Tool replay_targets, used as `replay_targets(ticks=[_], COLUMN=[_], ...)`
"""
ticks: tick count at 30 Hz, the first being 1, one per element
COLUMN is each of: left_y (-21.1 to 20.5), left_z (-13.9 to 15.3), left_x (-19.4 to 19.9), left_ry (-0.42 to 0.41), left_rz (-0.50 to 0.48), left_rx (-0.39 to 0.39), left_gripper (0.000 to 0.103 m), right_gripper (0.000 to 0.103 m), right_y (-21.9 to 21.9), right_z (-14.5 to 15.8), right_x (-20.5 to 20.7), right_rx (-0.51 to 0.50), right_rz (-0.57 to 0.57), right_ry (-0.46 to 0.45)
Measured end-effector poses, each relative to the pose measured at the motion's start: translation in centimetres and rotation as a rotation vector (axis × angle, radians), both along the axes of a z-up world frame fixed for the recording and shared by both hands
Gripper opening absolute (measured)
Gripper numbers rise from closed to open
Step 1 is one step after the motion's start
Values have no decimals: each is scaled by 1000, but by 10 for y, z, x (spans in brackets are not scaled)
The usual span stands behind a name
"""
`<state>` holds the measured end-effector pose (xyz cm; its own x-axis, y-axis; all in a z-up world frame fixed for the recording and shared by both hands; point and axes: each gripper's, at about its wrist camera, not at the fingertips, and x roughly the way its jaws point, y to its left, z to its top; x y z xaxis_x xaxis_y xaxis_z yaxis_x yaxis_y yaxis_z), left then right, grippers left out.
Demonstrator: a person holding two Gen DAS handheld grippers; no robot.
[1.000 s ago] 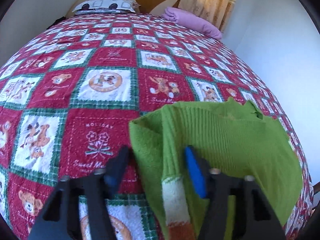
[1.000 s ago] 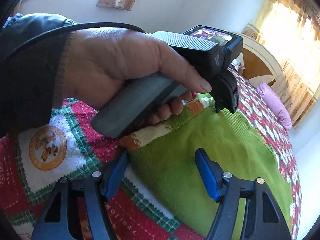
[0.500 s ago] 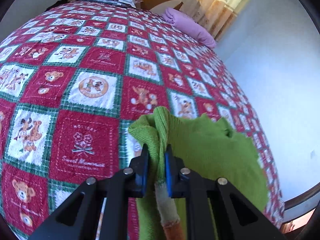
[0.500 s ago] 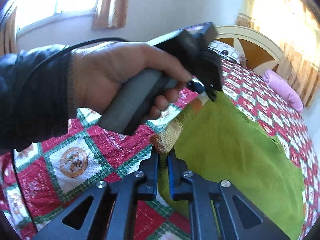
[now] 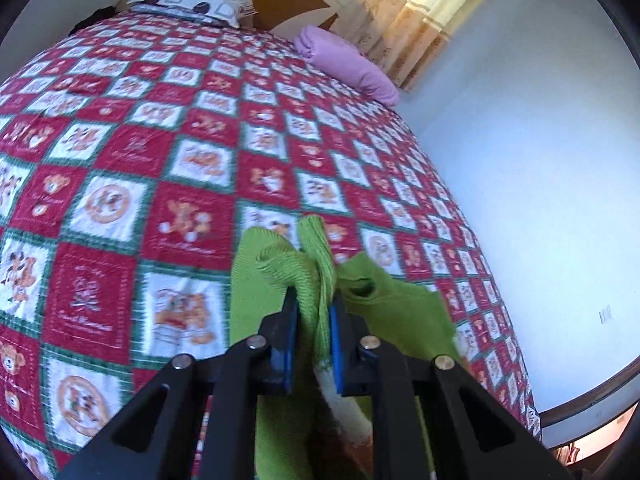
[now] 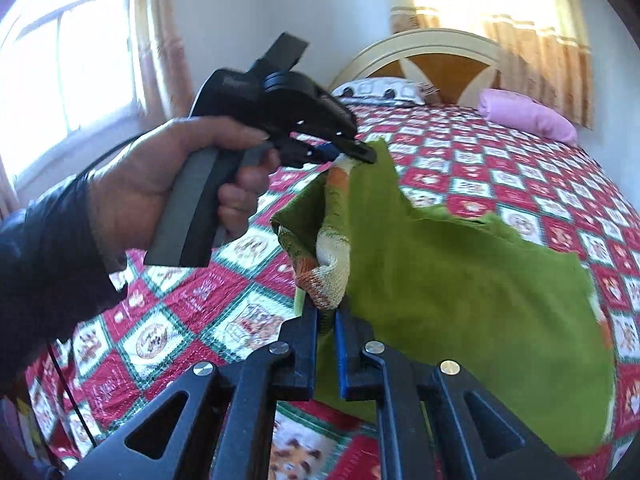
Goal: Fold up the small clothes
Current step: 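Lift the side edge with both grippers, fold it over the other half, open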
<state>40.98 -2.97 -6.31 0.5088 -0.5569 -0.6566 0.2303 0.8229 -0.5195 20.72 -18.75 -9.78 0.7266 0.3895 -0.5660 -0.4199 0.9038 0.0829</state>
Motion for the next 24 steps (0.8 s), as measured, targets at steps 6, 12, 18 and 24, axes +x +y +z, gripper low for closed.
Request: replay_targets(ticks=[6,12,18,24], left_y=[-45,-93,-143,-187], left_z=[23,24,20,8], left_x=[-7,-5,-5,-7], left_ry=[-37,-30,-17,8], left_rz=[-51,-102,-166,-220], left_rx=[-7,-2,13,21], left_gripper=[15,15,15,15], right_gripper=[6,6,6,6], right_y=[-46,-93,-138,-170], right_z=[13,16,11,2], right_x=[-9,-17,-25,-36], right_rx=[88,153,221,265], right_rz=[-60,-128,-193,-240], right_ry=[4,19,50,82])
